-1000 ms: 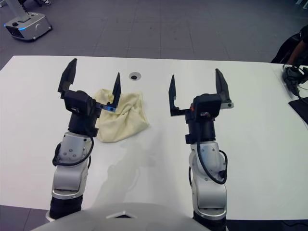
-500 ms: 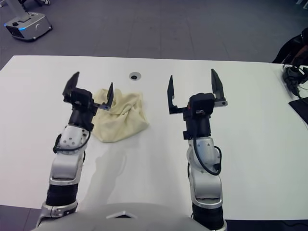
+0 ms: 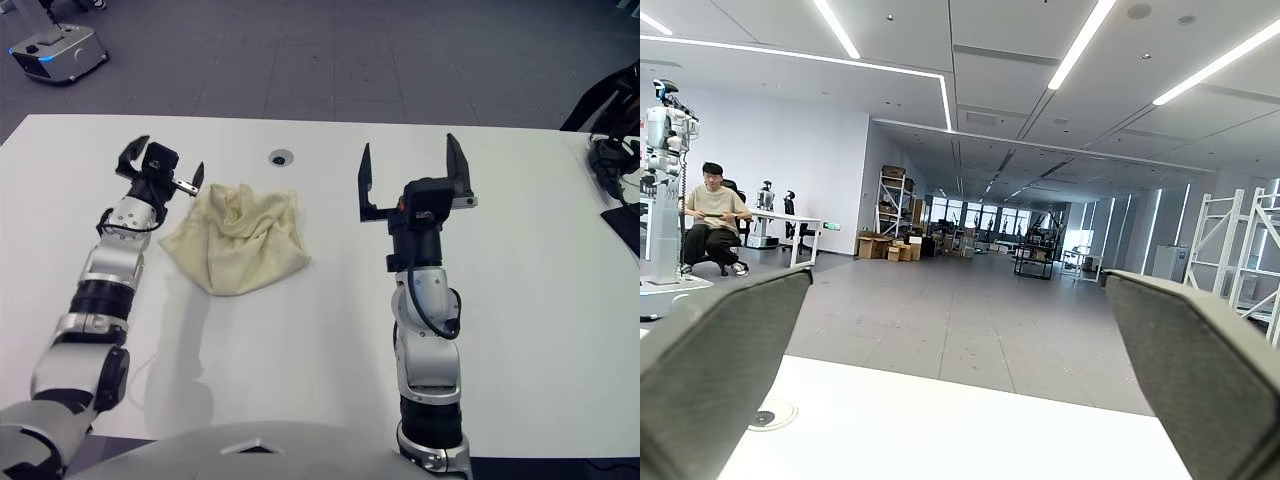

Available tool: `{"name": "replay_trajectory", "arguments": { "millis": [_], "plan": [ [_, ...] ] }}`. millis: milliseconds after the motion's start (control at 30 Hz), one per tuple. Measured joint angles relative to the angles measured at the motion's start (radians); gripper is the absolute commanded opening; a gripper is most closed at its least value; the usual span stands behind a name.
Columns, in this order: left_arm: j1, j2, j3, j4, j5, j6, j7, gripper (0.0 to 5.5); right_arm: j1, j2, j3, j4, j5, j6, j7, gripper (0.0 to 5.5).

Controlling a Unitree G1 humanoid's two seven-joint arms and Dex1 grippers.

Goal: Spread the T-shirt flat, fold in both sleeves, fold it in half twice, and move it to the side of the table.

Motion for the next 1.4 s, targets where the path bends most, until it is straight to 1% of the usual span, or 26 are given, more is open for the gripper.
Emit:
{"name": "replay_trajectory", "arguments": {
  "millis": [133,267,333,400,667,767,867,967,1067,1167,1267,1400],
  "plan": [
    [-0.031,0.016,-0.049,0.143,0.012,-0.210,-0.063,5.40,0.000,0.002,0.005,-0.005,0.000,0.001,0.001,5.38],
    [-0.021,0.051,-0.117,0.232,0.084,-0.305,-0.077,5.40,-0.001,0.004,0.008,-0.014,0.000,0.006,0.001,5.38],
    [-0.008,0.078,-0.163,0.252,0.123,-0.341,-0.115,5.40,-0.001,0.005,0.010,-0.017,0.000,0.011,0.001,5.38],
    [0.009,0.090,-0.197,0.270,0.137,-0.348,-0.166,5.40,-0.001,0.005,0.012,-0.019,0.000,0.015,0.001,5.38],
    [-0.020,0.125,-0.260,0.305,0.136,-0.361,-0.241,5.40,-0.002,0.006,0.018,-0.023,0.007,0.024,0.001,5.38],
    [-0.004,0.137,-0.243,0.261,0.057,-0.326,-0.364,5.40,-0.003,0.007,0.022,-0.023,0.007,0.026,0.000,5.38],
    [0.052,0.162,-0.241,0.152,-0.005,-0.292,-0.471,5.40,-0.004,0.008,0.024,-0.024,0.006,0.031,-0.001,5.38],
    [0.161,0.177,-0.229,-0.053,-0.132,-0.168,-0.599,5.40,-0.005,0.011,0.026,-0.024,0.006,0.036,-0.004,5.38],
    [0.285,0.175,-0.225,-0.288,-0.239,-0.014,-0.663,5.40,-0.006,0.012,0.031,-0.024,0.005,0.039,-0.006,5.38],
    [0.437,0.176,-0.248,-0.569,-0.347,0.197,-0.721,5.40,-0.007,0.013,0.036,-0.024,0.003,0.041,-0.009,5.38],
    [0.528,0.173,-0.279,-0.765,-0.400,0.380,-0.725,5.40,-0.007,0.014,0.042,-0.024,-0.003,0.041,-0.013,5.38],
    [0.620,0.158,-0.287,-1.005,-0.425,0.670,-0.612,5.40,-0.009,0.023,0.046,-0.032,-0.007,0.045,-0.017,5.38]
  ]
}}
